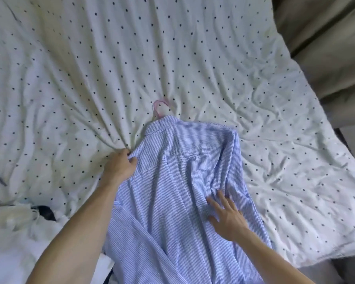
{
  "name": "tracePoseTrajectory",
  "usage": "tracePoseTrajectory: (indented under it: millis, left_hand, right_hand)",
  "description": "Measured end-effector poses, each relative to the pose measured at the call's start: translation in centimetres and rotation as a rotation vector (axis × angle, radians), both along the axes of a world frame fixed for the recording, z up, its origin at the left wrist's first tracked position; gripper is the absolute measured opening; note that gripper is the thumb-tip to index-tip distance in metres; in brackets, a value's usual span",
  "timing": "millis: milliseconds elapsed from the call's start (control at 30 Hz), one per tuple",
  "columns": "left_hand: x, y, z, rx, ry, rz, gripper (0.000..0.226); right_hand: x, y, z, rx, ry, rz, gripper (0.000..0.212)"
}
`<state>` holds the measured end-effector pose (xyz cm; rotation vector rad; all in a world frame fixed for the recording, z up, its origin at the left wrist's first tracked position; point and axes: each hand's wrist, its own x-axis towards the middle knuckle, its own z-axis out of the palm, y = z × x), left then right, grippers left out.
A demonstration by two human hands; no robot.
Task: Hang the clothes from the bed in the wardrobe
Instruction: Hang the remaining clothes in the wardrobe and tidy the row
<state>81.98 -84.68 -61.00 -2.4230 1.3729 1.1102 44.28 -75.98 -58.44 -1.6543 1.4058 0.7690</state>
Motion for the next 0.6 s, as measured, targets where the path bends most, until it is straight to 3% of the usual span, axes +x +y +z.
tracePoseTrajectory:
  millis: [133,233,433,600]
  left_hand:
    - [-2.0,1.0,3.7,-0.116,0.252,0.307,0.034]
    - [-4.5,2.3,8.2,-0.220,0.355,0.390,0.025]
    - [-9.3,5.1,16.2,-0.327,0.414,0.299,0.046]
    - [-16.0,6.8,25.3,-0.429,0.418,0.048,0.032]
  right_hand:
    - [0.1,-1.3,1.3,0.011,-0.035,-0.103,0.053]
    - [0.7,-2.6,4.6,-0.093,-0.076,-0.247,0.047]
    - [-2.4,-2.9,14.4,-0.435,-0.340,-0.459,0.054]
    - [-9.3,-0.1,23.2,-0.771,-0.383,-0.619,0.059]
